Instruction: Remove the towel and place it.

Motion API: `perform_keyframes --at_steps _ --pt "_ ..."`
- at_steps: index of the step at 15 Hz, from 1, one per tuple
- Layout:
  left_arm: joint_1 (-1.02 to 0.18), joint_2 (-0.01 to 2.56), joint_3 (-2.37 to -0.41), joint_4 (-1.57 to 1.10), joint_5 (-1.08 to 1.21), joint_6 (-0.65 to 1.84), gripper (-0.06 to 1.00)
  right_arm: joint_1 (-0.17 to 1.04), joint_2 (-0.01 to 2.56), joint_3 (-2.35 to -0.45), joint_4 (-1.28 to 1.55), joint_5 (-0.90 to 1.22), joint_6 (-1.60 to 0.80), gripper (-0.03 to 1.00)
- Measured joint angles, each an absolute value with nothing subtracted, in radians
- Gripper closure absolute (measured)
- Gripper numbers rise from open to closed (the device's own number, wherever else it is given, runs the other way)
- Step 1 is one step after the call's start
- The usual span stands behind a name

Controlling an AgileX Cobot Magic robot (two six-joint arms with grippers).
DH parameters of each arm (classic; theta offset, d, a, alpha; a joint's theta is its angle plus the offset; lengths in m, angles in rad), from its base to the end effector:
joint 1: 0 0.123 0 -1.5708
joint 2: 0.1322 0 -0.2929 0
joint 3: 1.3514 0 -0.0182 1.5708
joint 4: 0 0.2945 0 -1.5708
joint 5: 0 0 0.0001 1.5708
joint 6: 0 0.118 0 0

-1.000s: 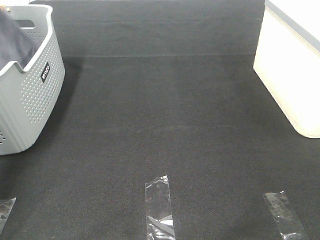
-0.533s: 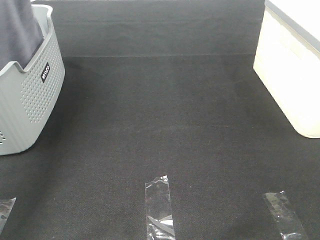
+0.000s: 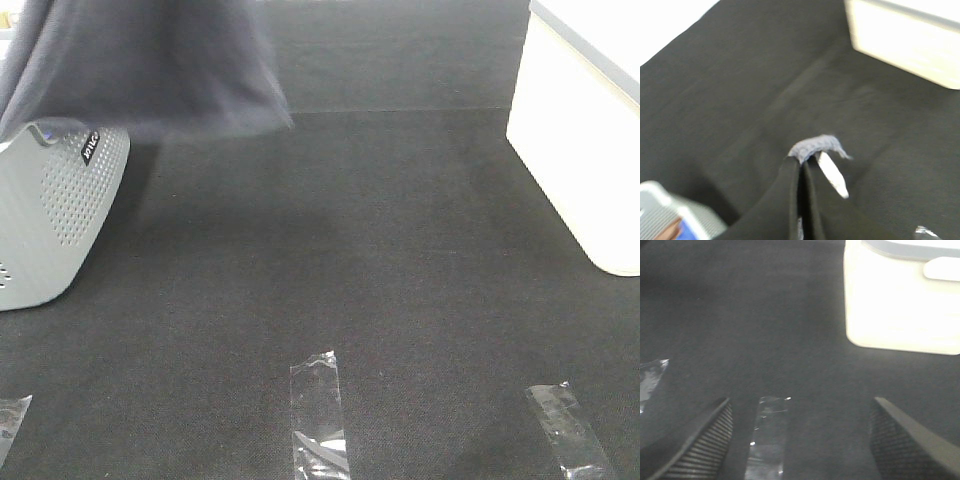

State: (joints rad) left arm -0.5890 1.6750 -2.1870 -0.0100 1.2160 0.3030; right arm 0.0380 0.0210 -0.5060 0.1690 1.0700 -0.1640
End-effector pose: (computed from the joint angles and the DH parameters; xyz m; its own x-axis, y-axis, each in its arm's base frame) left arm 0.3301 -0.2219 0.5205 -0.2938 0.5511 -0.7810 0.6788 0.6956 0.2355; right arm 0.0504 0.0193 0.2873 -0.4565 -0.0987 -0.8843 -0.2057 0.9786 -0.0030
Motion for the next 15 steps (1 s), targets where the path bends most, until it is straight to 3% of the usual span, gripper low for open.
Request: perform_keyframes --at_steps 4,7,15 --pt "-0.729 1.675 -2.187 -0.009 1.221 0.307 0.94 0.038 0.181 -0.506 0.323 1.042 -0.202 0.26" --pt "-0.812 1.675 -2.187 -0.01 1.222 0.307 0.94 0.038 0.352 -0.513 0.522 0.963 -0.408 0.26" --pt "-0.868 1.675 -2.187 -0.007 1.217 0.308 0.94 0.038 0.931 -0.513 1.463 0.834 -1.506 0.26"
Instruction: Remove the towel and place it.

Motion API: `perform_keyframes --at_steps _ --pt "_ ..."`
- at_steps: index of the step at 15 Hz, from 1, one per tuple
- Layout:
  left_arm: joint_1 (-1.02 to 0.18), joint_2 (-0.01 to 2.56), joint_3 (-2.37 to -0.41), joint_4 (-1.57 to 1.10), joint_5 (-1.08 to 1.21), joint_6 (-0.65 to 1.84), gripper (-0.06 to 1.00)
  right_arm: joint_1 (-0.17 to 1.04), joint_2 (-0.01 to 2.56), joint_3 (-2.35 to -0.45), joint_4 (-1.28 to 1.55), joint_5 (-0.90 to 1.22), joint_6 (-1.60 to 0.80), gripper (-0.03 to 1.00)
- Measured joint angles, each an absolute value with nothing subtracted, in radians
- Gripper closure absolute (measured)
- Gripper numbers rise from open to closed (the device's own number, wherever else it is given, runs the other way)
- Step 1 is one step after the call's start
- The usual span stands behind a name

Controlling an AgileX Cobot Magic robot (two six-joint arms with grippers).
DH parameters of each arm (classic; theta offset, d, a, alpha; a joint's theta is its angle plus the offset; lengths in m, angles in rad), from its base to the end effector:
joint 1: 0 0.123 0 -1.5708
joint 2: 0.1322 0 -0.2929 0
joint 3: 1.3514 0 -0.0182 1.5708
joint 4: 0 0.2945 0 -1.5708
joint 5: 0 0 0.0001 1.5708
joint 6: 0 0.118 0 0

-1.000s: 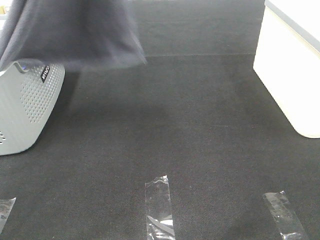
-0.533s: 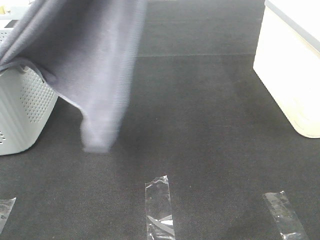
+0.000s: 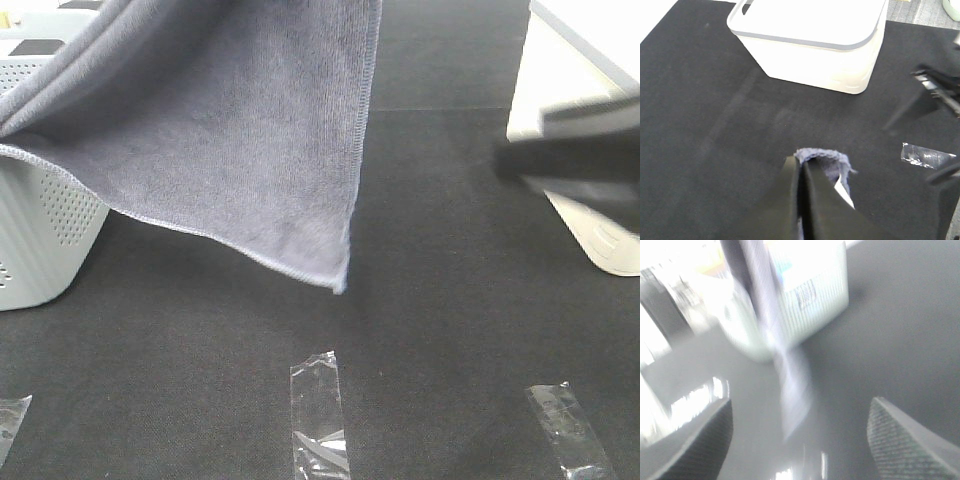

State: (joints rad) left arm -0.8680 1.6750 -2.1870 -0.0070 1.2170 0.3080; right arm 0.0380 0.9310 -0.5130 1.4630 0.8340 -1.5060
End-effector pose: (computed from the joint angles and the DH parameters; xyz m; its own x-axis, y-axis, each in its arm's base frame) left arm 0.2564 -0.3039 0.5204 -0.1265 0.6147 -0.7785 0.8436 0.4795 0.2416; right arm 0.2105 0.0950 0.2659 -0.3664 -0.0781 -0.9272 -0.7266 0.6464 0.2327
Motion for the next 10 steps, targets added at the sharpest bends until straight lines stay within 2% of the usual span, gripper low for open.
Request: perform_keyframes --at_steps 2,5,10 --pt "-0.868 1.675 -2.187 0.0 1.183 0.308 0.94 0.038 1.104 -0.513 1.64 0.9 -1.745 0.26" --pt "-0.868 1.675 -2.187 0.0 1.161 0.308 0.94 0.038 1.263 -0.513 1.725 0.965 -1.894 0.26" --pt "-0.868 1.678 -2.187 0.0 1.154 0.308 0.94 0.045 1.409 -0.514 1.734 1.011 -1.953 0.24"
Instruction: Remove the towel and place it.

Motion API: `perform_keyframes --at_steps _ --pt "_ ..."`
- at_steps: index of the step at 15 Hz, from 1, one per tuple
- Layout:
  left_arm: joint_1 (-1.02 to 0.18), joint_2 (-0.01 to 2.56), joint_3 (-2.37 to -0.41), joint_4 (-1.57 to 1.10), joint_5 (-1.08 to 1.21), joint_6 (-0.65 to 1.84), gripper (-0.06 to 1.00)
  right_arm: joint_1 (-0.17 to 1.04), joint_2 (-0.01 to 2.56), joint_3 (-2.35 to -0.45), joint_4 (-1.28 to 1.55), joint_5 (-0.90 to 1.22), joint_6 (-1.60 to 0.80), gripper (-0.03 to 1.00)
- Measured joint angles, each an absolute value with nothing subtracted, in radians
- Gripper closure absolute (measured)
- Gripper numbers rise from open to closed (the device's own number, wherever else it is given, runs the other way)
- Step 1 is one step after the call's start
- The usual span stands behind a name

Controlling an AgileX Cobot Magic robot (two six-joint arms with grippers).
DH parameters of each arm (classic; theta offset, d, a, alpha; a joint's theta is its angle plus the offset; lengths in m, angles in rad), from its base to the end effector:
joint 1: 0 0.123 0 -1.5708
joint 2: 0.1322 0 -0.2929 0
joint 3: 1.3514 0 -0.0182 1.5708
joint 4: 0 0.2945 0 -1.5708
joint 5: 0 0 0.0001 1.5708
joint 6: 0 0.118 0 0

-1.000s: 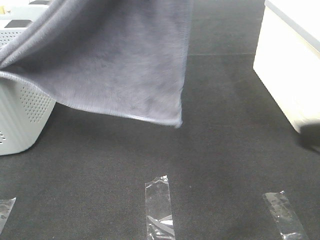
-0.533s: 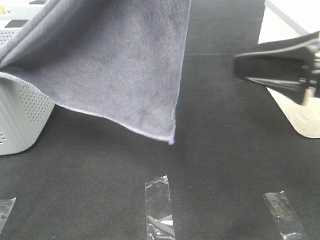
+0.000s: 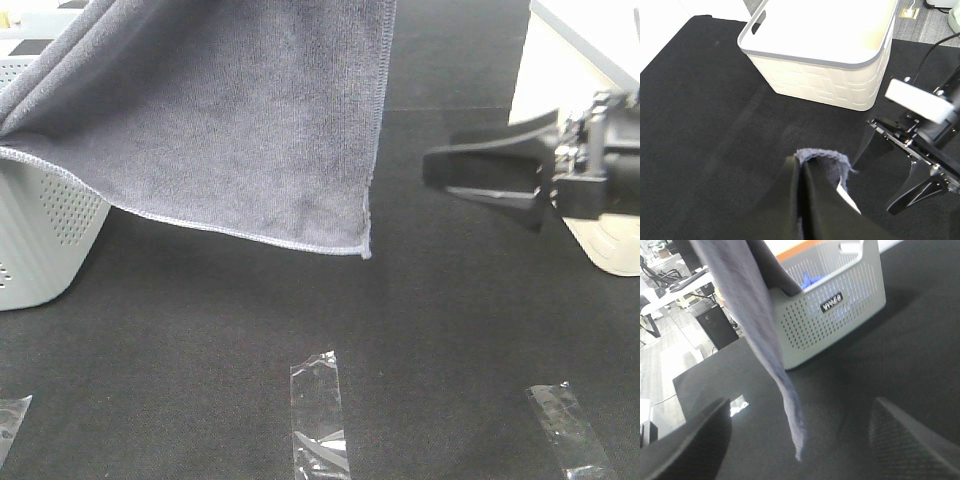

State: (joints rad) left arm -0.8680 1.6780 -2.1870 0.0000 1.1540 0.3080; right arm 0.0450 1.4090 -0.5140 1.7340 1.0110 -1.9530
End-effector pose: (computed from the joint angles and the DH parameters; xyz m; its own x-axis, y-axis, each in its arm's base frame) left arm 0.2605 -0.3075 0.5254 -0.0947 0.5808 -0.8085 0.8309 0.4935 0.2572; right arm 0.2583 0.1104 0.1815 -0.4641 -0.0656 -0.8834 -0.7753 0.5124 0.3692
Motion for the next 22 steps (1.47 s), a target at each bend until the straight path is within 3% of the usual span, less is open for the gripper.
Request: perform_keyframes --at_steps 4,15,22 --pt "-0.868 1.678 -2.187 0.0 1.154 0.308 0.94 0.212 1.535 -0.55 1.737 0.955 -2.016 0.24" --pt "-0.868 1.68 -2.187 0.0 1.091 0.308 0.94 0.22 1.697 -0.666 1.74 1.058 -2.014 0.25" --pt "-0.868 1.708 -2.187 0.026 1.054 0.303 0.94 0.22 1.702 -0.678 1.739 1.079 -2.014 0.52"
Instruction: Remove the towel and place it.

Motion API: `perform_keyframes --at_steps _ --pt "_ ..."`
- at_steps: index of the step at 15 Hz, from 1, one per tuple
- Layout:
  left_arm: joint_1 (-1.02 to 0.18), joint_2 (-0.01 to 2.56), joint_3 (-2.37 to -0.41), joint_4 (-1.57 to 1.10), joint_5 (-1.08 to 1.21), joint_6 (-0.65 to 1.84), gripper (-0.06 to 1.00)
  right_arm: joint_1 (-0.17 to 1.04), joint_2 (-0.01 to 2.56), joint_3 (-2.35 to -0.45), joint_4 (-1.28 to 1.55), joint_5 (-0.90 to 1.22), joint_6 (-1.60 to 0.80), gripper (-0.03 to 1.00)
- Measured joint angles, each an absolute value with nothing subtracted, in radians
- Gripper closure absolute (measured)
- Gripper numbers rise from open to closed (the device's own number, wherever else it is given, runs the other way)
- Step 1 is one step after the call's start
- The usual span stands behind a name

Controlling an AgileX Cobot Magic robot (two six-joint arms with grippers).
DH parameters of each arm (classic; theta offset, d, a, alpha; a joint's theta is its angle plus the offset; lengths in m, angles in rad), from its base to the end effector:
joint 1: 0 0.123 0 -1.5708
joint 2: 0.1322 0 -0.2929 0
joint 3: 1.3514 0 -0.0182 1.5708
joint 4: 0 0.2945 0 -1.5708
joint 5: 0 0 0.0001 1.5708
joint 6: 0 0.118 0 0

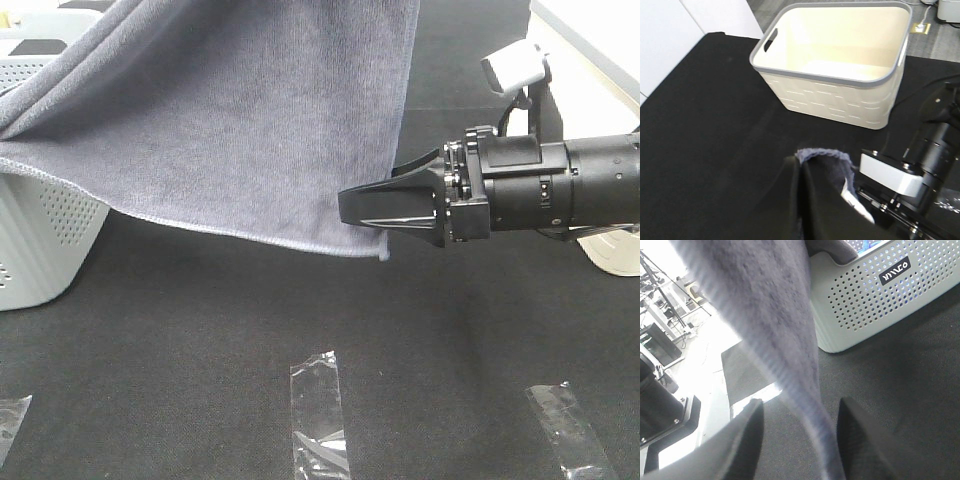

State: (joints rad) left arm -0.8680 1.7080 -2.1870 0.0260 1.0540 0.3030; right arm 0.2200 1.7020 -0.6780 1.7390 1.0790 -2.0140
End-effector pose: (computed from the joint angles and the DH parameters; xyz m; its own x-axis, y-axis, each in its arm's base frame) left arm 0.2741 -0.3194 0.5233 -0.0549 0.5453 -0.8364 0.8069 0.5176 0.2845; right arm 0.2824 0.1683 0.1448 -0.4978 -0.1609 -0.8522 -0.8441 0.3158 0.4334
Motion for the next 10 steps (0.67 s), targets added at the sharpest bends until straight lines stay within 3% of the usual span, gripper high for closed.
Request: perform_keyframes --at_steps 8,10 --pt "-0.868 1.708 -2.187 0.057 1.002 0.277 0.94 0.22 1.711 -0.678 1.74 1.083 -2.014 0.52" --pt "-0.868 1.708 -2.187 0.057 0.999 0.27 0.94 0.22 1.719 -0.678 1.74 1.088 -2.013 0.67"
